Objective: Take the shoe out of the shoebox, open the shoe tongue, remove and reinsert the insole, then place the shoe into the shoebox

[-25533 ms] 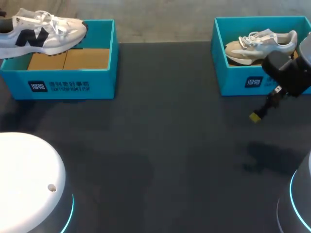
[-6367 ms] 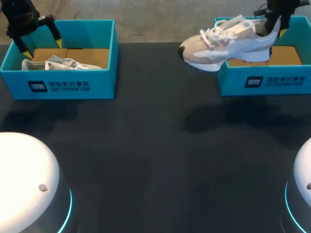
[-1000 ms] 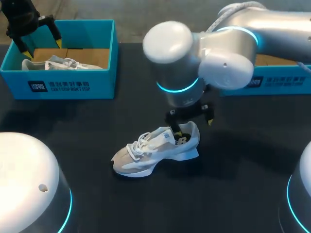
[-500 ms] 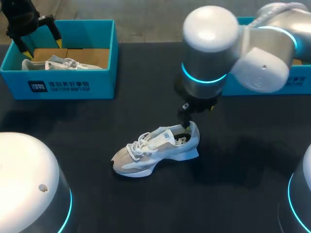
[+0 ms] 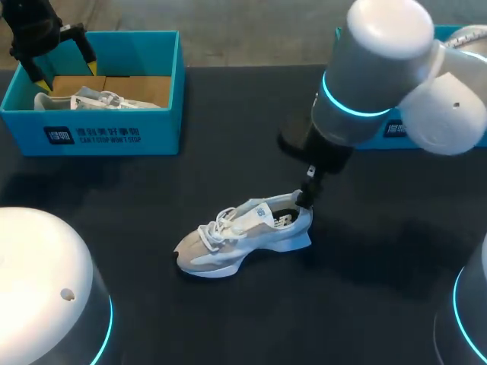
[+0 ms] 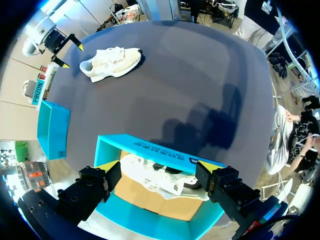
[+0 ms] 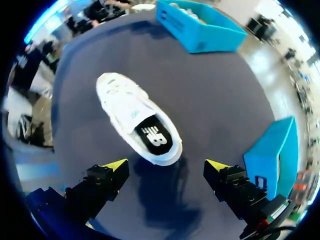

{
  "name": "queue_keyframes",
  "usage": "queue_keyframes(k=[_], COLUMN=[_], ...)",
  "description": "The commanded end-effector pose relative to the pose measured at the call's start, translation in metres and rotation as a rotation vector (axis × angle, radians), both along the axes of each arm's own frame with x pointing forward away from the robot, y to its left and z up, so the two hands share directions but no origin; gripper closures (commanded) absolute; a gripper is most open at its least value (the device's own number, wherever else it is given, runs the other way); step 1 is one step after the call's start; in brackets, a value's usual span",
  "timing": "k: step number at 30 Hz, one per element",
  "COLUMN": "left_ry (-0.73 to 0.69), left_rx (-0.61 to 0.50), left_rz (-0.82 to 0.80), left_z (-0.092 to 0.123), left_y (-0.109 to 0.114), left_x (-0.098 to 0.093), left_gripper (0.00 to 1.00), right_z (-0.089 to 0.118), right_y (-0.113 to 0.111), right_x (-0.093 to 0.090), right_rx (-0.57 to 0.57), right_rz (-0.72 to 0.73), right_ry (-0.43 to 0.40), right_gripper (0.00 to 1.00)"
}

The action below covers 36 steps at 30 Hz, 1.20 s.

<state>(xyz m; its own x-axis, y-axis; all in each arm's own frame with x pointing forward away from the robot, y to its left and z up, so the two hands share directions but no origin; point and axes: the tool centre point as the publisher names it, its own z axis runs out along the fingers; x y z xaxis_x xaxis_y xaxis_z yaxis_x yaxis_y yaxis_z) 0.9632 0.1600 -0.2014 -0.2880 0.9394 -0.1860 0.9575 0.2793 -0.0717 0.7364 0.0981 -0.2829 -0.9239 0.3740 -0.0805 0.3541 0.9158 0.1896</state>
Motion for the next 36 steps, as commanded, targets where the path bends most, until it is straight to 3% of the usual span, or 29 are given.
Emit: queue_keyframes(k=[1,19,24,36], left_ry=[0.000,0.000,0.000,0.000], left_rx=[0.001,0.001,0.001,0.001], left_rz=[-0.001,-0.001,-0.001,-0.001], left_z=[0.000,0.000,0.000,0.000], left_y=[0.000,0.000,0.000,0.000], left_x=[0.000,0.000,0.000,0.000], left_gripper=[0.00,0.00,0.00,0.00], right_z=[-0.003,-0.003,-0.010,-0.015], right_y=[-0.003,-0.003,-0.013,-0.048], right_x=[0.002,0.002,0.000,-0.006], right_rx=[0.003,0.003,0.112,0.216], right_rz=[0.191,0.191,0.180,0.238], right_ry=[0.063,0.063,0.031,0.008], right_gripper=[0.00,0.00,0.00,0.00])
